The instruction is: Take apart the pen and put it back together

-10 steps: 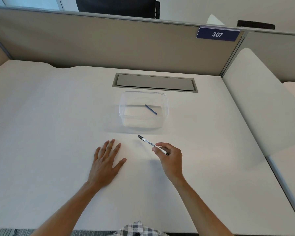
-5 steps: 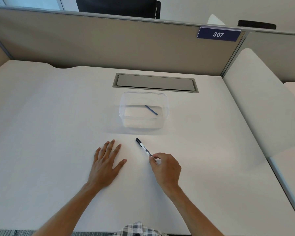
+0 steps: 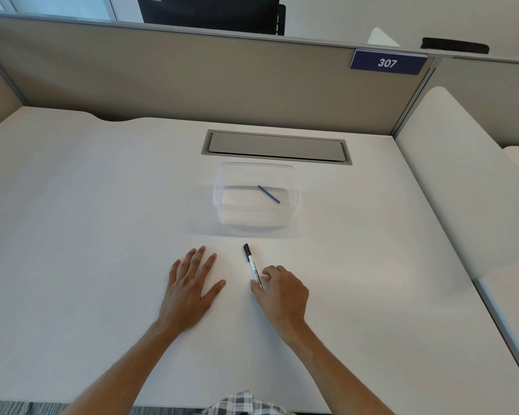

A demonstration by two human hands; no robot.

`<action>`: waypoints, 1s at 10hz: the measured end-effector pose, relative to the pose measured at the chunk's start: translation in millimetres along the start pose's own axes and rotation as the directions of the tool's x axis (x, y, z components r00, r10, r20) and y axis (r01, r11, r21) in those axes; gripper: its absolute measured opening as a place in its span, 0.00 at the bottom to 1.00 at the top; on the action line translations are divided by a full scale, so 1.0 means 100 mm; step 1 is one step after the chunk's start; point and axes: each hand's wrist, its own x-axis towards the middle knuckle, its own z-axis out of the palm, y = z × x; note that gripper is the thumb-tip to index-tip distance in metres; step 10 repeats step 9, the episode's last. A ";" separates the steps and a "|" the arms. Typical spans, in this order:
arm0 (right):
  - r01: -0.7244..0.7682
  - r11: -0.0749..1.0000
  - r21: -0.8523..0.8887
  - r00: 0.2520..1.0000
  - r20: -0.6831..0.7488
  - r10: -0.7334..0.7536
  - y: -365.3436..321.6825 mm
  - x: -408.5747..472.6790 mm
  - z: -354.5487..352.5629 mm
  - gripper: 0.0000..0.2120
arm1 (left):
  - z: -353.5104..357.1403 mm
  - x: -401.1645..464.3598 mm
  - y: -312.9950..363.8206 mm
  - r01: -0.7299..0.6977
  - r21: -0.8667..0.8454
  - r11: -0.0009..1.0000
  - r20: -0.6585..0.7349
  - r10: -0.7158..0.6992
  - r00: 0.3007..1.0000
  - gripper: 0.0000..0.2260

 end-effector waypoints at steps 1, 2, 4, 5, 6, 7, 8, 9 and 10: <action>-0.001 1.000 -0.007 1.000 0.012 0.001 -0.04 0.05 0.02 0.08 | -0.01 0.00 0.01 -0.002 0.002 1.000 0.004 0.002 1.000 0.31; -0.048 0.999 -0.018 0.997 0.051 0.049 -0.07 0.09 0.07 0.10 | -0.01 0.00 0.01 -0.001 0.004 1.000 0.000 0.001 1.000 0.31; -0.085 0.995 -0.049 0.995 0.057 0.087 -0.09 0.10 0.09 0.13 | -0.01 0.00 0.01 0.004 0.006 1.000 0.007 -0.004 1.000 0.31; -0.090 0.994 -0.054 0.993 0.066 0.094 -0.09 0.10 0.10 0.13 | -0.01 0.00 0.00 0.004 0.013 1.000 0.011 -0.005 1.000 0.31; -0.091 0.994 -0.056 0.993 0.068 0.094 -0.10 0.10 0.10 0.14 | 0.01 0.00 -0.01 0.005 0.025 1.000 0.015 -0.005 1.000 0.31; -0.096 0.994 -0.043 0.992 0.076 0.099 -0.12 0.09 0.09 0.14 | 0.01 0.01 -0.01 0.000 0.019 1.000 0.011 0.000 1.000 0.31; -0.125 0.992 -0.001 0.989 0.077 0.125 -0.15 0.07 0.08 0.15 | -0.01 0.00 0.00 0.001 0.011 1.000 0.021 -0.001 1.000 0.32; -0.133 0.989 0.061 0.991 0.028 0.132 -0.13 0.05 0.08 0.18 | 0.01 -0.01 0.00 0.006 -0.001 1.000 0.036 -0.006 0.999 0.33; -0.133 0.989 0.061 0.991 0.028 0.132 -0.13 0.05 0.08 0.18 | 0.01 -0.01 0.00 0.006 -0.001 1.000 0.036 -0.006 0.999 0.33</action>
